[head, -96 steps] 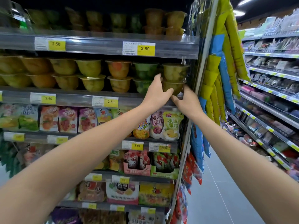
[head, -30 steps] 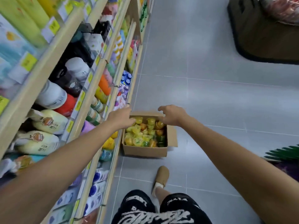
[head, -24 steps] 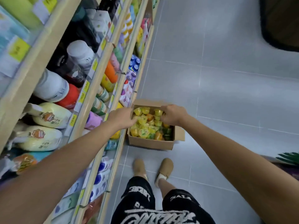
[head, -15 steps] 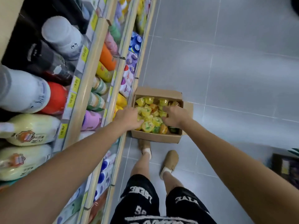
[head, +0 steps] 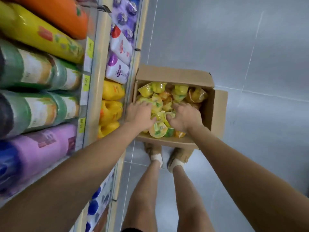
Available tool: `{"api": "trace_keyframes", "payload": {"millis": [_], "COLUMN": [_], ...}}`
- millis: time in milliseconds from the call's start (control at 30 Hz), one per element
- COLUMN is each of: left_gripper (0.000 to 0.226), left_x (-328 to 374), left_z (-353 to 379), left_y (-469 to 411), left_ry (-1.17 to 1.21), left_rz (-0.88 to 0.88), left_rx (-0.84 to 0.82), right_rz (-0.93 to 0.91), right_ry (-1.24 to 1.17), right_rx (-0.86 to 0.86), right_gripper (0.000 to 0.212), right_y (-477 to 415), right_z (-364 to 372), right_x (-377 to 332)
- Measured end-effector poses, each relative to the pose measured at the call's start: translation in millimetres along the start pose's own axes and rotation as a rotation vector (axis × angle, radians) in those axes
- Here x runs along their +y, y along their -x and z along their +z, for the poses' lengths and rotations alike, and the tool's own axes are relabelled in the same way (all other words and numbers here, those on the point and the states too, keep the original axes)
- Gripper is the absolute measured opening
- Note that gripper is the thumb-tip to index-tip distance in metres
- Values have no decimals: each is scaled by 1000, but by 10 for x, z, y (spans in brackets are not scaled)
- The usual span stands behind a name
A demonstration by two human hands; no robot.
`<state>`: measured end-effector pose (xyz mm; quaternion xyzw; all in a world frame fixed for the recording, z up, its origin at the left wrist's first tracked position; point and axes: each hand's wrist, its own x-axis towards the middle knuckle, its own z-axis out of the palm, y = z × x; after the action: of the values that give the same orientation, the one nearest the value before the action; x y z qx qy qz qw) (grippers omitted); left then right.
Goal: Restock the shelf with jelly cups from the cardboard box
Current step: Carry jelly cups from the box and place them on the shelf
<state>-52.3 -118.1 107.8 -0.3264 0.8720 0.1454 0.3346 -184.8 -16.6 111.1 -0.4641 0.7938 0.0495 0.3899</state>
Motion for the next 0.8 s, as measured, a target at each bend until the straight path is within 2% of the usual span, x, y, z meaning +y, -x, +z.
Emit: {"api": "trace_keyframes", "payload": {"millis": [133,333,400,533,733,800], "left_gripper": [53,61,65,67,84,87], "left_x": [-102,-213,-201,-156,-138,-133], "left_z": [568,1094,1216,1410,1533,1549], "left_y": [-610,-1373,-1555,-1810,-2036,-2061], "left_ry": [14,102,252,718,984,1017], "left_rz": [-50,-292,-415,-738,-854,-866], "left_rx": [13,71,115,181,268,294], "right_rz": [-24,37,94,201,271,301], "right_ry": [27,32,-18,-199,-427,-603], "right_rx": [-3,17,27,57,188,182], "right_gripper": [44,53,58,63,67,72], "right_y": [-682,-1614,-1841,-2160,-2475,-2542], "right_z": [458,1033,1197,1460,1702,1730], "right_x": [158,411,441,384,327,321]}}
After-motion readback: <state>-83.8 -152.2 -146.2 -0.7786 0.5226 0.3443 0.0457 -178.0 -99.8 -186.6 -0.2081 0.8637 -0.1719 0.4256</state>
